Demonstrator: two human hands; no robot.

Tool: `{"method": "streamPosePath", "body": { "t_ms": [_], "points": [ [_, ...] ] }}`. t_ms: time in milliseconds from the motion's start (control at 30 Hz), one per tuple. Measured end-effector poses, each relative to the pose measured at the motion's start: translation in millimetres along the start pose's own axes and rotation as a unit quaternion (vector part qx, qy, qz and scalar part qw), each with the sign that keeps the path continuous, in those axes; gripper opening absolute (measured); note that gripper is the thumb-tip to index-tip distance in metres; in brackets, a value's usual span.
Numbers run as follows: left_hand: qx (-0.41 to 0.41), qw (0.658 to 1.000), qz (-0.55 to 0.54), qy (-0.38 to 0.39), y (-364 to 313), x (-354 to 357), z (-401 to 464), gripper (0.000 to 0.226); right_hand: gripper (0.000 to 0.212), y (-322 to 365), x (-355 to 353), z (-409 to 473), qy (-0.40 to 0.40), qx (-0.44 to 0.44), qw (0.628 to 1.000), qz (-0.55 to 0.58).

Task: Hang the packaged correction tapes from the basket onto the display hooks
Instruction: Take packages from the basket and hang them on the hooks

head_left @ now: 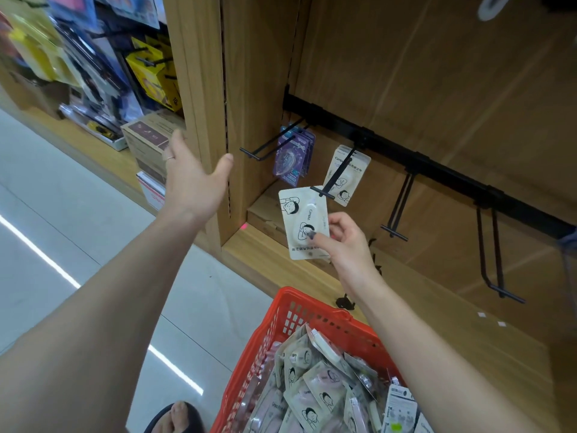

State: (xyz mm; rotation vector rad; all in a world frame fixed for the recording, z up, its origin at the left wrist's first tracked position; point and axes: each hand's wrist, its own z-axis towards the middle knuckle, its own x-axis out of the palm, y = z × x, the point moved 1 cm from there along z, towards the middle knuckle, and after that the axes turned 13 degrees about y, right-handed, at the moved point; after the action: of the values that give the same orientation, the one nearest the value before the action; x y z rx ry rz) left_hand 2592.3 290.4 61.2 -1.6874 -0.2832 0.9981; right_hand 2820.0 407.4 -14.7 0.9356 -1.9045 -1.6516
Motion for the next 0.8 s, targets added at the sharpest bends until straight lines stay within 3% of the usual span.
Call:
{"method": "streamPosePath", "body": {
  "t_ms": [133, 367, 600, 733, 800],
  "points": [
    [-0.007, 0.997, -0.073, 0.023, 12.9, -3.0, 8.8, 0.088, 0.021, -7.7, 2.7, -3.7, -0.038, 0.007, 0.999, 0.002],
    [0.025, 0.994, -0.095, 0.048, 10.8, 13.1, 19.7, 0.087, 0.022, -11.9, 11.3, -3.0, -0.055, 0.0, 0.998, 0.033],
    [-0.004, 0.995, -0.089, 0.038, 5.0, 19.0, 19.5, 0.086, 0.034, -5.1, -5.9, -18.7, -0.043, -0.005, 0.996, -0.084],
    [0.015, 0.995, 0.013, 0.093, -6.2, 32.7, 4.2, 0.06, 0.04, 15.6, -9.0, -17.2, -0.021, -0.02, 0.99, -0.137],
    [-0.008, 0.984, 0.004, 0.177, -8.8, 32.9, -1.0, 0.053, 0.042, 24.3, -5.7, -13.0, -0.02, -0.015, 0.993, -0.118]
  ]
}}
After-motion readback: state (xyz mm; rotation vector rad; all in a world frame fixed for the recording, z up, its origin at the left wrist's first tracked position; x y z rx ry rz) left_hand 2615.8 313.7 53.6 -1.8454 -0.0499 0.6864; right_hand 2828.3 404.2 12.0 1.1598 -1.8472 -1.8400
